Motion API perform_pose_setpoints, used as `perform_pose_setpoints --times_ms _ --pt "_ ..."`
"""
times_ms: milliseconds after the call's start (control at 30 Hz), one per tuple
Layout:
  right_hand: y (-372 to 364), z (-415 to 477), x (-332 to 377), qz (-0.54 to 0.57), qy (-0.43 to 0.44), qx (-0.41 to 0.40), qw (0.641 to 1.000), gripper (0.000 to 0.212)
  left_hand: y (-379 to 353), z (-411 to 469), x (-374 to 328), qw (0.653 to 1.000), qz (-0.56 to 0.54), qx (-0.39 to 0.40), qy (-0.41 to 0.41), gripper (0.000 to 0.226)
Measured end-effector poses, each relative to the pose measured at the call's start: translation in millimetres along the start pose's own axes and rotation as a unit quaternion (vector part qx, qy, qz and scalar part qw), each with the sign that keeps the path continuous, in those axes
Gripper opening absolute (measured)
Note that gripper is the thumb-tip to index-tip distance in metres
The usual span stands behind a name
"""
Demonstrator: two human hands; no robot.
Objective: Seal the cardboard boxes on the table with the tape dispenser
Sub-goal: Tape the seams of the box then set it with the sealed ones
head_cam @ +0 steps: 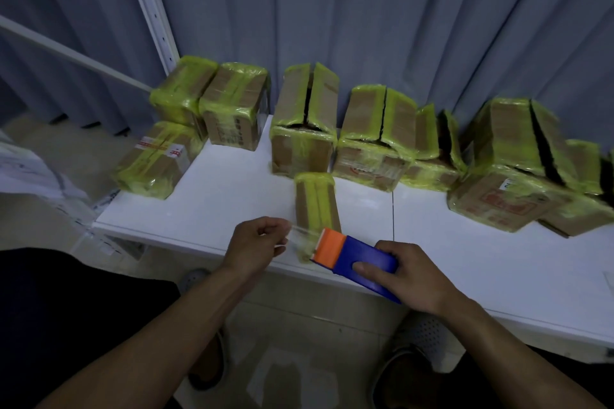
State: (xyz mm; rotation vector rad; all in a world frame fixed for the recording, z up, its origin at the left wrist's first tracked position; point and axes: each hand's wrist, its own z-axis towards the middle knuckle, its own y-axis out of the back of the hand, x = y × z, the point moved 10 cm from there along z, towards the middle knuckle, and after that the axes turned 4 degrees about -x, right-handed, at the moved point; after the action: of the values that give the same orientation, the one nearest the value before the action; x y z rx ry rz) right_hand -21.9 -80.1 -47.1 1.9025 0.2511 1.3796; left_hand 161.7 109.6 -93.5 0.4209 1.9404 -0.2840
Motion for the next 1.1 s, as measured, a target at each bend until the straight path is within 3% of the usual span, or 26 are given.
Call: perform_pose_setpoints --times_ms 167,300,567,967,1100 --pt "6 4 0 -0.049 -0.002 -0.007 0.999 0.040 17 14 10 0.999 -0.022 -0.039 0.003 0.010" --pt "1 9 -4 -0.123 -0.007 0.000 0.992 0.044 13 13 37 0.999 -0.025 -0.028 0.039 0.009" --pt "-10 23 16 -0.304 0.013 0.000 0.952 0.057 17 22 67 0.994 -0.044 -0.070 0.069 0.015" --pt "-25 40 18 -0.355 -0.011 0.027 0.935 0.054 5 44 93 0.996 0.039 -0.047 0.057 0.020" --pt "-26 42 16 -0.353 -0.025 0.034 0.935 0.054 -12 48 102 0.995 0.069 -0.006 0.069 0.022"
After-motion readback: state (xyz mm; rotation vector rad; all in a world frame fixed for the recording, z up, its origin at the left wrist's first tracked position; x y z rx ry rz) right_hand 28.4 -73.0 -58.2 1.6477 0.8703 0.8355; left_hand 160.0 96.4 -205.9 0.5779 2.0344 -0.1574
